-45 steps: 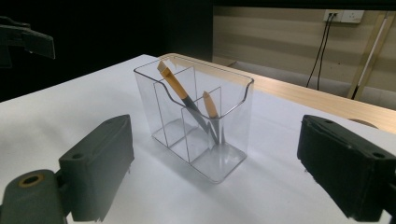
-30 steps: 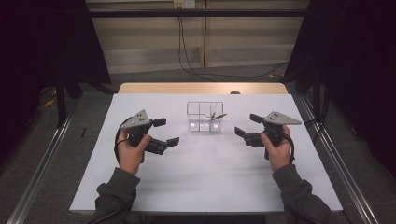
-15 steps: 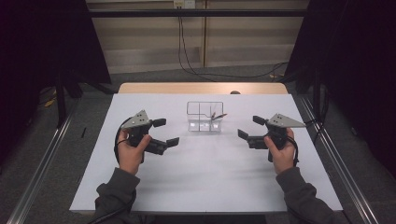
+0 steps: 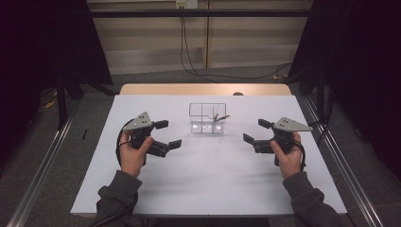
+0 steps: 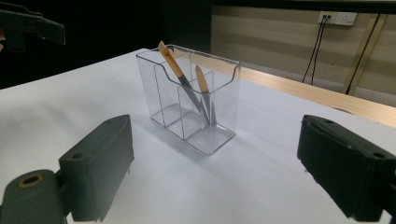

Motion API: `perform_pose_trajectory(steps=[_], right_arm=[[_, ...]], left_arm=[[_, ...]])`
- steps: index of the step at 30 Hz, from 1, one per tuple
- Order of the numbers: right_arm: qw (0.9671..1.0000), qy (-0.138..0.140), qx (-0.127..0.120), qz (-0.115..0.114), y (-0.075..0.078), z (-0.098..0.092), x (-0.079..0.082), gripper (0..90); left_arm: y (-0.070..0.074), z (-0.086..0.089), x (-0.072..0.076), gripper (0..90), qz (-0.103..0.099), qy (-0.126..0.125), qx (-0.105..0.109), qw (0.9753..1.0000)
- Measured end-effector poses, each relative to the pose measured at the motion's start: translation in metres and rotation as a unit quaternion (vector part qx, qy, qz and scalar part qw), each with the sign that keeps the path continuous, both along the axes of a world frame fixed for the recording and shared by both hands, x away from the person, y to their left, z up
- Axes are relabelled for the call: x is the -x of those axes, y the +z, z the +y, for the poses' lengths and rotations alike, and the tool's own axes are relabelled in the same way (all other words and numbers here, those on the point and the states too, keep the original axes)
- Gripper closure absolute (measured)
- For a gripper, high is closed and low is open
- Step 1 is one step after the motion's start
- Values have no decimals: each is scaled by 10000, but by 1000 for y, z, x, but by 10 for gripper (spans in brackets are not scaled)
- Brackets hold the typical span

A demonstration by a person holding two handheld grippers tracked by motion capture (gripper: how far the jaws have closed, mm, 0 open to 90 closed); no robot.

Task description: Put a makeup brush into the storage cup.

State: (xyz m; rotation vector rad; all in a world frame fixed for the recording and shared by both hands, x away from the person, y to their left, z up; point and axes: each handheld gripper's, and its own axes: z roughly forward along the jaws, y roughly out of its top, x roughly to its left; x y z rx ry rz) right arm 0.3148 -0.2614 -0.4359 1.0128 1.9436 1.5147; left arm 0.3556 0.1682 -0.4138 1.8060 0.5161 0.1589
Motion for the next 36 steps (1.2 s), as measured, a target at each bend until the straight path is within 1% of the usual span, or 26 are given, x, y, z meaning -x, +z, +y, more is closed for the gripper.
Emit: perform_pose_trajectory(steps=[1, 2, 3, 4, 5, 6, 8, 9, 11, 13, 14, 15, 16, 17, 19, 21, 25, 26, 28, 30, 32, 36], right_arm=[[10000, 29, 29, -41, 0, -1, 0, 101], [10000, 65, 13, -6, 0, -2, 1, 101], [10000, 18, 8, -14, 0, -2, 1, 101], [10000, 45, -23, -21, 0, -2, 2, 101], [10000, 52, 1, -7, 0, -3, 2, 101], [10000, 20, 17, -16, 1, -3, 3, 101], [10000, 51, 45, -45, 1, -3, 4, 101], [10000, 53, 30, -51, 2, -4, 5, 101], [10000, 52, 13, -49, 3, -5, 6, 101], [10000, 46, -13, -55, 3, -6, 7, 100], [10000, 53, 38, -61, 3, -7, 8, 100], [10000, 28, 35, -56, 2, -7, 8, 100], [10000, 70, 16, -46, 2, -8, 8, 100], [10000, 29, 32, -34, 2, -9, 9, 100], [10000, 64, 50, -25, 1, -10, 9, 100], [9999, 34, 113, -45, 1, -11, 10, 100], [9999, 62, 124, -42, -1, -14, 12, 100], [9999, 24, 125, -42, -1, -14, 12, 100], [9999, 37, 91, -16, -1, -15, 13, 100], [10000, 24, 80, -17, -1, -17, 14, 100], [9999, 14, 101, -42, -1, -17, 16, 100], [10000, 46, 38, -41, -1, -19, 19, 100]], left_arm=[[0, 0, 0, 16, 0, 16, -18, 10000], [0, 0, 0, 15, -2, 8, -8, 10000], [0, 0, 0, 16, -2, 5, -15, 10000], [0, 0, 0, 15, 1, -9, 11, 10000], [1, 0, 0, 16, -4, 8, -36, 10000], [0, 0, 0, 15, 0, 7, -25, 10000], [0, 0, 0, 15, -3, 5, -11, 10000], [1, 0, 0, 15, -1, 7, -27, 10000], [0, 0, 0, 15, 12, 5, 23, 10000], [0, 1, 1, 15, 8, 43, 4, 10000], [0, 1, 1, 16, 15, 34, 18, 10000], [1, 1, 1, 16, 7, 35, -15, 10000], [0, 1, 1, 15, 4, 34, 12, 10000], [0, 2, 1, 16, 6, 8, 39, 10000], [0, 2, 1, 16, 11, 13, 28, 10000], [0, 2, 1, 16, 13, 13, 43, 10000], [1, 3, 1, 16, -9, 47, -3, 10000], [1, 3, 1, 16, -13, 63, -2, 10000], [1, 4, 1, 16, -10, 70, -7, 10000], [0, 4, 1, 16, -12, 56, 44, 10000], [0, 4, 1, 16, -24, 73, 34, 10000], [1, 5, 1, 16, -36, 72, 14, 10000]])
